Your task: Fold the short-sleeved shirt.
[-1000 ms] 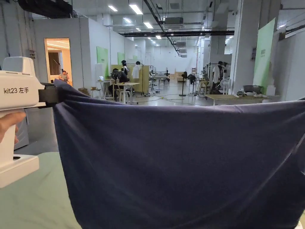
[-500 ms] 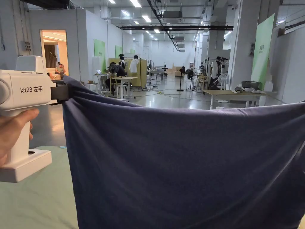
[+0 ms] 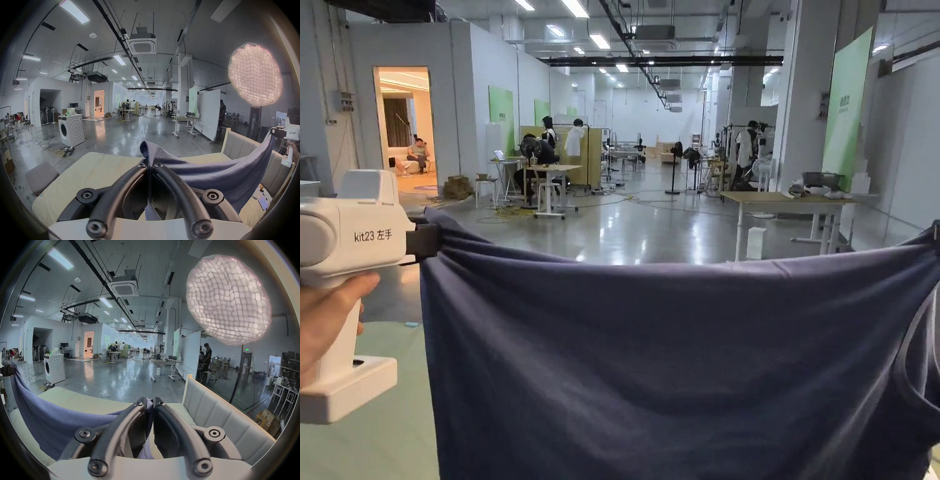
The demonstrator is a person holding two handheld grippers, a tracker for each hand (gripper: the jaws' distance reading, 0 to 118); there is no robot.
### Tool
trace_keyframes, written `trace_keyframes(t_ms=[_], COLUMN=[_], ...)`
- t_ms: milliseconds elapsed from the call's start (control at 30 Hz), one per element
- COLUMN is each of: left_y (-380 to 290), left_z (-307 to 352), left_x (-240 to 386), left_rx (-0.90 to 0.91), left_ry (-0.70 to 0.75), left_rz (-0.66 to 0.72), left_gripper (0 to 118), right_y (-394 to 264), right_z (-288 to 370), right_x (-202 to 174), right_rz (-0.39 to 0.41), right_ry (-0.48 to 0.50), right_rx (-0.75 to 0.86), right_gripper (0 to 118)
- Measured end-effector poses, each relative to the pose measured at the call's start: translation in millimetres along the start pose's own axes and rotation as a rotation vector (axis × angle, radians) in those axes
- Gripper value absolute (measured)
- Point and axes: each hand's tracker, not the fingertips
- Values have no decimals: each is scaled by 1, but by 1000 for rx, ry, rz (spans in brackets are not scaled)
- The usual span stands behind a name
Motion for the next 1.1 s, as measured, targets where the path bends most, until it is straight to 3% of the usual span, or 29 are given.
trace_keyframes(t_ms=[100,200,300,400,467,600,633,667,800,867,1033,1100], left_y=[2,4,11,16,15,15,15,14,-16,-48,-143,-179], left_z=[-30,-55,-75,-96,-108,-131,-136,-140,-157,-166,-186,-181], left_x=[1,2,6,14,17,22,24,28,33,32,32,29], left_rx=[-14,-15,-10,-29,-30,-44,-48,-59,-91,-134,-273,-303], left_ry=[38,55,48,67,76,88,86,100,92,70,43,22], left_rz=[4,56,55,-1,2,-6,-21,-40,7,61,132,165], left_gripper=[3,3,3,3,3,3,3,3,3,3,3,3], right_y=[-3,-1,3,2,7,2,5,0,-30,-68,-177,-217], right_z=[-23,-39,-51,-74,-85,-104,-106,-112,-125,-135,-143,-134], right_x=[-5,-14,-29,-30,-36,-41,-42,-41,-42,-42,-50,-48], right_rz=[-27,11,93,-6,88,64,97,48,34,-35,-111,-101], right_ry=[2,-4,-89,-58,-103,-135,-155,-135,-151,-103,-54,-60], right_rx=[-15,8,75,-40,9,-47,1,-30,-88,-160,-349,-316], right_gripper=[7,7,7,7,7,7,7,7,7,7,7,7])
